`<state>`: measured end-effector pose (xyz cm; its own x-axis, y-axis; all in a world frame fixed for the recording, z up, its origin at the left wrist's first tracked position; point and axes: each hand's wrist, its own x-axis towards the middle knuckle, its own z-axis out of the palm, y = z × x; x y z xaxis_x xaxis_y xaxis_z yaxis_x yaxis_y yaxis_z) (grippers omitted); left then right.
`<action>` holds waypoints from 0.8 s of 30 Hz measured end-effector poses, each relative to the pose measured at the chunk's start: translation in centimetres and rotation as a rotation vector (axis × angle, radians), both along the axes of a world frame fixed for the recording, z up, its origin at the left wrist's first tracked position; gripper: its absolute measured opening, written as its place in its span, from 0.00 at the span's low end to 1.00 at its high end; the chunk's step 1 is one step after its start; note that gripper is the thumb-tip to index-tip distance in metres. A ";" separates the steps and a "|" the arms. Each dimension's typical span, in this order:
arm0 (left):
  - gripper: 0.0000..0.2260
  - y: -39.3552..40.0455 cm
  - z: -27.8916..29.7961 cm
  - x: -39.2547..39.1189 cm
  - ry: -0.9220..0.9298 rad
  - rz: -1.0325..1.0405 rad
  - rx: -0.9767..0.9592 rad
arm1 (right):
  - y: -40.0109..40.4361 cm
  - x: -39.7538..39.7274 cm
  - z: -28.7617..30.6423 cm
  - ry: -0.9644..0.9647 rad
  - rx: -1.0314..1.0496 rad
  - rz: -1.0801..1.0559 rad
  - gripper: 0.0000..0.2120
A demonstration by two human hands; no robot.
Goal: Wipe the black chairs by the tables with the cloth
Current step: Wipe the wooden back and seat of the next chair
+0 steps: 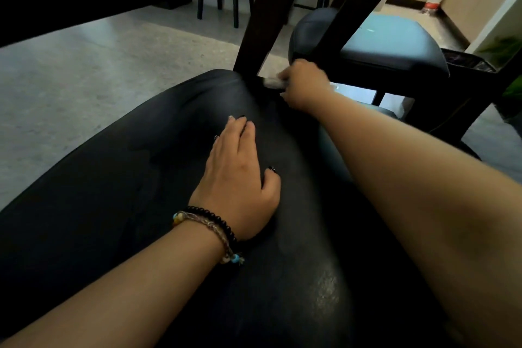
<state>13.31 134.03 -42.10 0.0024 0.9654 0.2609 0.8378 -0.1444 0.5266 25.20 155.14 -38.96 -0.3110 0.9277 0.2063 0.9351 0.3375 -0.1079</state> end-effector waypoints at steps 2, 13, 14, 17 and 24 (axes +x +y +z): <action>0.33 0.0 0.1 0.0 -0.003 0.000 -0.007 | 0.4 3.7 -0.3 0.020 0.027 -0.182 0.18; 0.31 0.2 -0.1 -0.1 0.002 -0.014 0.014 | -7.5 5.0 -0.3 -0.032 0.003 0.200 0.19; 0.31 0.3 -0.1 -0.1 0.001 -0.013 0.015 | -7.7 6.9 -0.1 0.009 0.003 0.154 0.20; 0.31 0.4 -0.2 -0.2 0.008 -0.003 0.009 | -7.3 9.5 0.7 0.115 -0.015 -0.045 0.19; 0.31 0.2 -0.1 -0.3 0.000 0.002 0.002 | -21.1 3.8 0.1 0.324 -0.035 0.136 0.22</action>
<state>12.97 134.28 -42.19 0.0010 0.9649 0.2627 0.8382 -0.1441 0.5260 28.99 134.04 -38.86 -0.3562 0.8904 0.2835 0.7970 0.4479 -0.4052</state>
